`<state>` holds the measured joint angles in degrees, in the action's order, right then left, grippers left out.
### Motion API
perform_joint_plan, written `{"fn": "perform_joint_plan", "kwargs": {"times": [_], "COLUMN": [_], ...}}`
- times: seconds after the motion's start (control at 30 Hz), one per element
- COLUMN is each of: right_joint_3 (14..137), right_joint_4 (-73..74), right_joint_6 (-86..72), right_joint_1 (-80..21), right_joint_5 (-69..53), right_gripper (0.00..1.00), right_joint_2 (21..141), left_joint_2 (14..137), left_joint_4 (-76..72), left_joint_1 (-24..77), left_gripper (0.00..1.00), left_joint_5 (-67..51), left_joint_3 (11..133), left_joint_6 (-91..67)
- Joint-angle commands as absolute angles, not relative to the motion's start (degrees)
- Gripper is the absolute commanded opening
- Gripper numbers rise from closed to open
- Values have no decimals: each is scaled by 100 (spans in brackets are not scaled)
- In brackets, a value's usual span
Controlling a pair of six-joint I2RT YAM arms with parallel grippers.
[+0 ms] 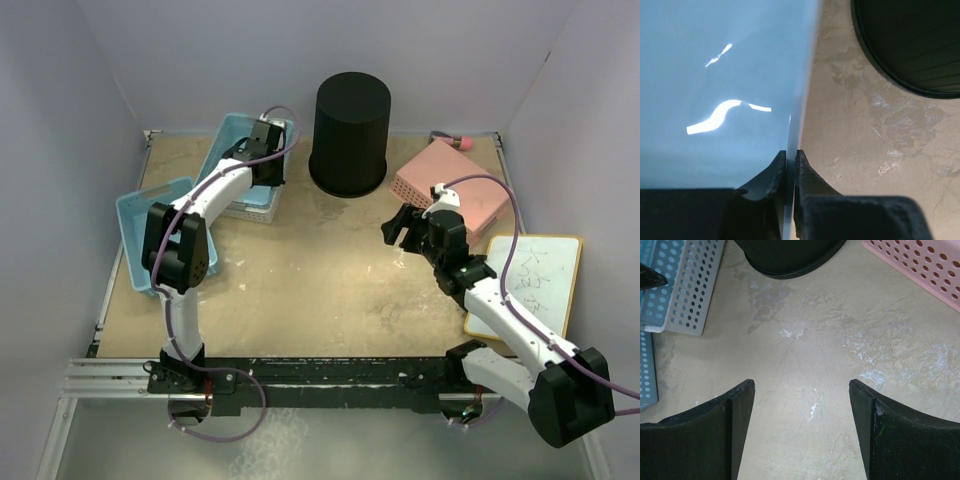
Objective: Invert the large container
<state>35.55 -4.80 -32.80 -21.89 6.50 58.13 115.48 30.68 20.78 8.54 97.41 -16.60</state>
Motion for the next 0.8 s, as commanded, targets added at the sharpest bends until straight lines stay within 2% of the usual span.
{"fn": "perform_joint_plan", "kwargs": {"times": [0.0, 0.4, 0.77], "right_joint_3": [3762, 3753, 3744], "right_joint_4": [-636, -613, -548], "right_joint_6": [-3291, -3293, -3295], "right_joint_1": [-2188, -2188, -2188], "right_joint_5": [630, 598, 472], "right_gripper": [78, 78, 78], "right_joint_2": [5827, 5768, 5736], "left_joint_2": [11333, 10390, 9355], "left_joint_4": [3174, 3685, 3824], "left_joint_1": [2062, 2063, 2057], "left_gripper": [0, 0, 0], "left_joint_5": [1002, 1339, 824], "left_joint_3": [10250, 11230, 11139], "left_joint_6": [-1673, -1525, -1821]}}
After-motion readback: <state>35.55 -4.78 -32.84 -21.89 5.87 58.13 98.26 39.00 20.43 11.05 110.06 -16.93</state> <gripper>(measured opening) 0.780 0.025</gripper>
